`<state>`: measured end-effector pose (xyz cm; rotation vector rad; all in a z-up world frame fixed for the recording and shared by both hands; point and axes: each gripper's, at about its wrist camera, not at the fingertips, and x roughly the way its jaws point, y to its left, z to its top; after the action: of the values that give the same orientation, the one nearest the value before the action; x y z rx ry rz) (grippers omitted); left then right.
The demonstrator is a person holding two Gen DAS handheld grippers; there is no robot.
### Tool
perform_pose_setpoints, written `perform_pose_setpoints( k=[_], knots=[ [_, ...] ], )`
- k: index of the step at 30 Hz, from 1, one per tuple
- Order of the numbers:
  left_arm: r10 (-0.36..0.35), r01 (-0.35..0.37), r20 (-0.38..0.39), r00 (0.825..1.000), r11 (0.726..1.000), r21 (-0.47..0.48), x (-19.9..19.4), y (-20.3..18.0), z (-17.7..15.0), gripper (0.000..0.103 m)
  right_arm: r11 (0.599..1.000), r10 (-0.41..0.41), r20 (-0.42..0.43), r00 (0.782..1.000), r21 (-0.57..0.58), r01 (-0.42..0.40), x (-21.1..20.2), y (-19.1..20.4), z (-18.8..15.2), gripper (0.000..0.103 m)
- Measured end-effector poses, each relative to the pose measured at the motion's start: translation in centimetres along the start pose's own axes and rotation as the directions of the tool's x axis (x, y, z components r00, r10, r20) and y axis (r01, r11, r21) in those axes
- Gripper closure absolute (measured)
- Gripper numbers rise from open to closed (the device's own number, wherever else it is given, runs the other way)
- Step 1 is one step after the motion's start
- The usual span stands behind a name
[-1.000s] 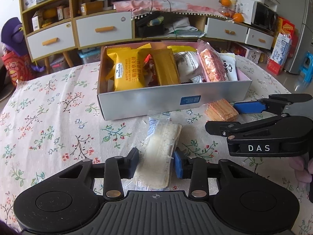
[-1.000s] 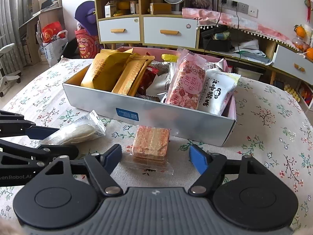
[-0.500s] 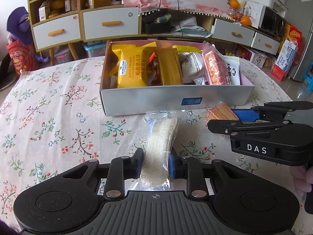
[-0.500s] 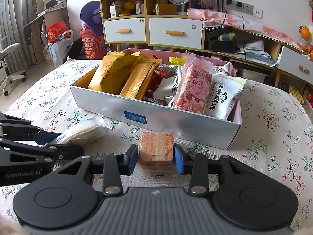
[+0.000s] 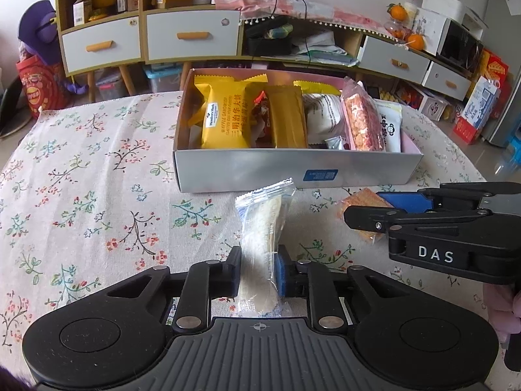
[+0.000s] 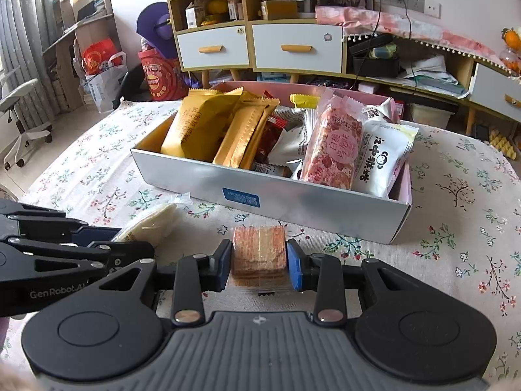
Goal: Organize snacks
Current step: 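Carry the white bar and wafer packet into the box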
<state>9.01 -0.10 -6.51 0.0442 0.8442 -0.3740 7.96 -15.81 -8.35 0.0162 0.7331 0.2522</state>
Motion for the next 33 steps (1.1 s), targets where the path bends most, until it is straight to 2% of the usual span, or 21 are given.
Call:
perform_pose_setpoints(
  k=[13, 22, 27, 33],
  knots=[
    [-0.022, 0.023, 0.015, 1.000, 0.999, -0.044, -1.4, 0.3, 0.3, 0.086, 0.999, 0.028, 0.019, 0.999, 0.044, -0.029, -1.1, -0.6, 0.7, 0.071],
    [-0.032, 0.036, 0.053, 0.998, 0.996, -0.076, -2.8, 0.8, 1.0, 0.086, 0.996, 0.049, 0.050, 0.998, 0.073, -0.052, -2.2, -0.8, 1.3, 0.071],
    [-0.045, 0.055, 0.088, 0.995, 0.991, -0.119, -3.5, 1.3, 2.1, 0.086, 0.989, 0.062, 0.088, 0.994, 0.131, -0.073, -3.0, -1.5, 2.0, 0.071],
    [-0.053, 0.068, 0.128, 0.990, 0.990, -0.121, -2.4, 1.1, 4.6, 0.086, 0.968, 0.057, 0.152, 0.987, 0.233, -0.092, -3.3, -2.9, 3.6, 0.071]
  ],
)
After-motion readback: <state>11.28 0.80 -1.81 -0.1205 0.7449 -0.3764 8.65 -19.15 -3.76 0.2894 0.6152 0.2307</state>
